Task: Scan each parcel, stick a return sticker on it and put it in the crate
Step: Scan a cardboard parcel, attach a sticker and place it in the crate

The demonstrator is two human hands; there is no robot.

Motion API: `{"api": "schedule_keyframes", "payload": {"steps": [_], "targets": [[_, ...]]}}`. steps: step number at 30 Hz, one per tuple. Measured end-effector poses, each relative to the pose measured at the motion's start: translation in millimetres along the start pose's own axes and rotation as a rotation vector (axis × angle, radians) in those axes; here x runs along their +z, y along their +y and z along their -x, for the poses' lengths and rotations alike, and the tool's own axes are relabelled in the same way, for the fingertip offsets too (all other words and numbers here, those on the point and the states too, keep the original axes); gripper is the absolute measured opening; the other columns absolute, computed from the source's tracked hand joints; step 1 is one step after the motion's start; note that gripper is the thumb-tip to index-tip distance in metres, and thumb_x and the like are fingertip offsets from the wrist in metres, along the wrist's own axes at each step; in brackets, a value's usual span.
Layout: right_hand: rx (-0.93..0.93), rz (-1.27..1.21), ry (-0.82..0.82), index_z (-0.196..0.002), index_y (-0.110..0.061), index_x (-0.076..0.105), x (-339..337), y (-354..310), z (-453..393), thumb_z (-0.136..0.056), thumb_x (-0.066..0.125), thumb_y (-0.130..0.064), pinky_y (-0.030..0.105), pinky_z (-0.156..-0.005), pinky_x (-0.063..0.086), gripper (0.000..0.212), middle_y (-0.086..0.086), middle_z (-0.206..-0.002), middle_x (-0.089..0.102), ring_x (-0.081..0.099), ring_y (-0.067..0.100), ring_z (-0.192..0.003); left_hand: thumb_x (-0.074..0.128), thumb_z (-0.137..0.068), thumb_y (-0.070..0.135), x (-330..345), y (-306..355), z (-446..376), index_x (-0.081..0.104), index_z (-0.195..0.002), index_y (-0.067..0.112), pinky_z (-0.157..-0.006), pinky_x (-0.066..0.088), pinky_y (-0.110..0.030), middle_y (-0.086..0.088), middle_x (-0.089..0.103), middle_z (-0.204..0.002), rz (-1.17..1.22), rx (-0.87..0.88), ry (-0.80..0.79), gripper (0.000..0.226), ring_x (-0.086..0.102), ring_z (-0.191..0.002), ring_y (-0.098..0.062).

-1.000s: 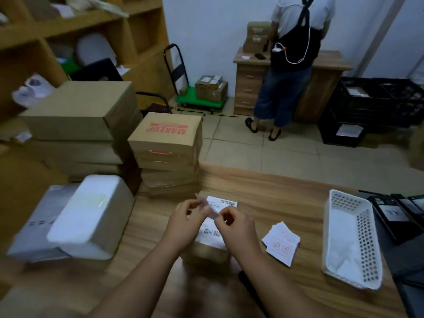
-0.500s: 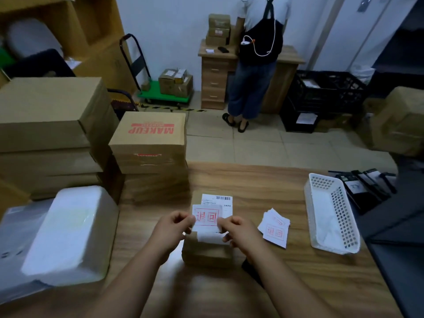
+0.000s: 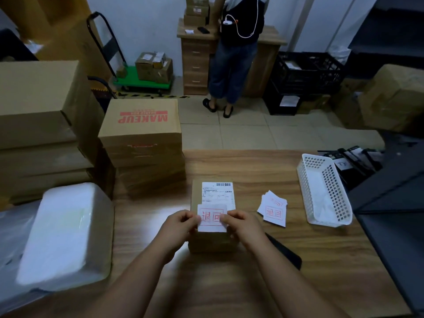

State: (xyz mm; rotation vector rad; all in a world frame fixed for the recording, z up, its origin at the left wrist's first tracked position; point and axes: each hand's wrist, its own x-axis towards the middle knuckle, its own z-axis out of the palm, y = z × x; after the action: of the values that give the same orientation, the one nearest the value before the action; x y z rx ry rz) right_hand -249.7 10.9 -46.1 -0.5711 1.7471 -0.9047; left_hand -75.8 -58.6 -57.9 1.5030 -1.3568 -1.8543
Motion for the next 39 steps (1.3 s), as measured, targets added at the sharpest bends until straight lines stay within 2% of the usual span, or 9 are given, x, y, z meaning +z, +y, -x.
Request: {"api": "schedule_keyframes", "payload": {"steps": [2,6,8,10,15,24,31,35,39], "targets": [[0.008,0.011,0.015,-0.096,-0.015,0.071,-1,3,0,-0.09,0.07,-0.022,0.021,-0.059,0.049,0.01,-0.001,-0.089,0.075,0.065,0.014,-0.073,0.064,-0.091,0.017,-1,-1,0,0.062,-0.08,0.008,-0.063,0.045,-0.028,0.001,0.061,-0.065,-0.029,-0.029,-0.008,0.014,0.053,-0.066,-0.016],[0.031,0.079,0.037,-0.095,-0.013,0.07,-4,11,0,-0.089,0.07,-0.021,0.021,-0.06,0.048,0.01,0.001,-0.089,0.075,0.064,0.013,-0.069,0.066,-0.087,0.018,5,-11,0,0.068,-0.077,0.01,-0.056,0.042,-0.023,0.001,0.066,-0.068,-0.165,-0.035,0.093,0.013,0.055,-0.064,-0.014],[0.047,0.088,0.048,-0.094,-0.011,0.07,-6,17,0,-0.089,0.07,-0.02,0.02,-0.057,0.047,0.011,0.001,-0.085,0.075,0.061,0.011,-0.064,0.066,-0.087,0.019,8,-18,-3,0.069,-0.088,0.015,-0.059,0.045,-0.025,0.0,0.069,-0.079,-0.23,0.015,0.196,0.005,0.061,-0.072,-0.017],[0.061,0.085,0.06,-0.094,-0.009,0.07,-9,22,-1,-0.088,0.071,-0.019,0.02,-0.053,0.044,0.012,0.004,-0.081,0.074,0.058,0.009,-0.059,0.064,-0.089,0.02,8,-23,-5,0.063,-0.1,0.024,-0.06,0.043,-0.023,0.002,0.067,-0.085,-0.336,0.09,0.284,0.012,0.061,-0.075,-0.013],[0.062,0.094,0.05,-0.093,-0.008,0.071,-14,27,-3,-0.088,0.072,-0.022,0.021,-0.055,0.045,0.015,0.002,-0.081,0.075,0.058,0.009,-0.058,0.067,-0.089,0.025,0,-45,-13,0.069,-0.116,0.027,-0.083,0.043,-0.026,0.01,0.051,-0.098,-0.703,0.302,0.202,0.027,0.052,-0.097,-0.015],[0.044,0.18,0.122,-0.088,-0.014,0.07,-9,35,-9,-0.088,0.071,-0.025,0.022,-0.059,0.05,0.012,-0.002,-0.084,0.075,0.066,0.013,-0.065,0.067,-0.089,0.027,3,-55,-14,0.067,-0.121,0.028,-0.085,0.046,-0.029,0.009,0.051,-0.1,-0.696,0.323,0.23,0.032,0.05,-0.097,-0.014],[-0.047,0.428,0.226,-0.075,-0.018,0.062,6,39,-15,-0.088,0.069,-0.026,0.043,-0.076,0.059,0.016,-0.002,-0.083,0.071,0.069,0.015,-0.081,0.063,-0.091,0.032,4,-53,-12,0.066,-0.121,0.03,-0.091,0.045,-0.032,0.009,0.051,-0.104,-0.782,0.323,0.243,0.03,0.046,-0.108,-0.015],[-0.111,0.678,0.251,-0.086,-0.019,0.059,8,34,-13,-0.089,0.065,-0.036,0.038,-0.068,0.057,0.018,-0.005,-0.087,0.067,0.064,0.012,-0.079,0.06,-0.093,0.036,4,-48,-10,0.063,-0.124,0.033,-0.09,0.042,-0.029,0.008,0.052,-0.112,-0.86,0.311,0.255,0.032,0.043,-0.113,-0.014],[-0.148,0.734,0.301,-0.109,-0.021,0.05,-8,35,-10,-0.083,0.068,-0.047,0.031,-0.062,0.042,0.04,-0.007,-0.095,0.058,0.059,0.017,-0.087,0.061,-0.092,0.038,2,-47,-11,0.064,-0.124,0.034,-0.091,0.043,-0.031,0.007,0.053,-0.116,-0.891,0.309,0.245,0.032,0.043,-0.115,-0.014]]}}
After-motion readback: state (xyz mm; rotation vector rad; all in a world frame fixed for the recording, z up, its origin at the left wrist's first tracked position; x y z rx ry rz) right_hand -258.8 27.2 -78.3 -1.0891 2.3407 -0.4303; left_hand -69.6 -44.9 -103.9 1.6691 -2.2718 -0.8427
